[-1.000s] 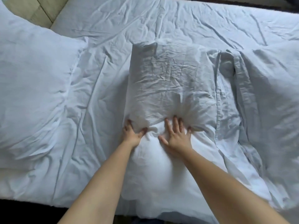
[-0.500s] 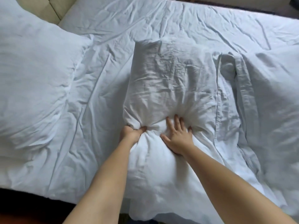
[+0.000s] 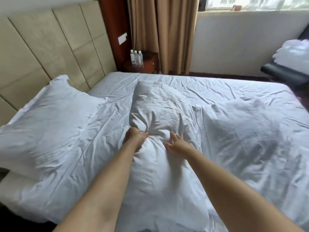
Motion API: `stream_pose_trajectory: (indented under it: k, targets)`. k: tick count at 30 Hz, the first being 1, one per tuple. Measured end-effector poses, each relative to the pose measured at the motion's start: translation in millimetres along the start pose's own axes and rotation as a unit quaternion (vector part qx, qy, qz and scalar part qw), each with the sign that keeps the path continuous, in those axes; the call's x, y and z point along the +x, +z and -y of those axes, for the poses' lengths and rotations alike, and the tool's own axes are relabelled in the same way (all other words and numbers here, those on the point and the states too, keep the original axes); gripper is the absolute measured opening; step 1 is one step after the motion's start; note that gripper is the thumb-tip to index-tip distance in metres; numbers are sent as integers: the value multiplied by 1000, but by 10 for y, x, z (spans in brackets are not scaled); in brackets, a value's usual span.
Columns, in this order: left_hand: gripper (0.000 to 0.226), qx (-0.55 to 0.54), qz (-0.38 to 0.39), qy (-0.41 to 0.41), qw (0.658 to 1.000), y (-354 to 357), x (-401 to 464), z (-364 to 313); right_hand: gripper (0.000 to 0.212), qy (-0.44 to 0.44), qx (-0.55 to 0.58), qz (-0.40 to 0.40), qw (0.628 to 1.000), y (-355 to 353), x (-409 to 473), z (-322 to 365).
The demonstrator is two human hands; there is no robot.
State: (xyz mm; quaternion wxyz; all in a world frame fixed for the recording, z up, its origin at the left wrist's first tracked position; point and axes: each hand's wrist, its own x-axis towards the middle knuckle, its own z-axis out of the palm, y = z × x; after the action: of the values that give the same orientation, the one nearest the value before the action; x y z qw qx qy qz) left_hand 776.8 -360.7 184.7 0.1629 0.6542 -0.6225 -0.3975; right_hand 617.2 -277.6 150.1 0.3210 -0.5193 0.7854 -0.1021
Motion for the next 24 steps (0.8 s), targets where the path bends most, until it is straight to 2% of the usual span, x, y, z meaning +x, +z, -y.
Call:
stream_pose_trajectory:
  k: [6, 12, 18, 24]
  targets:
    - [43, 3, 29, 13, 1000, 178, -630, -655, 61, -9, 24, -16, 1000, -464, -506, -365]
    - [54, 16, 56, 74, 996, 402, -752, -906, 53, 46, 66, -62, 995, -593, -629, -601]
    - [46, 14, 63, 101, 993, 541, -865, -1008, 48, 54, 92, -54, 993, -644, -639, -798]
    - [42, 38, 40, 117, 992, 749, -1166, -1386, 47, 26, 129, -50, 990, -885, -627, -1109]
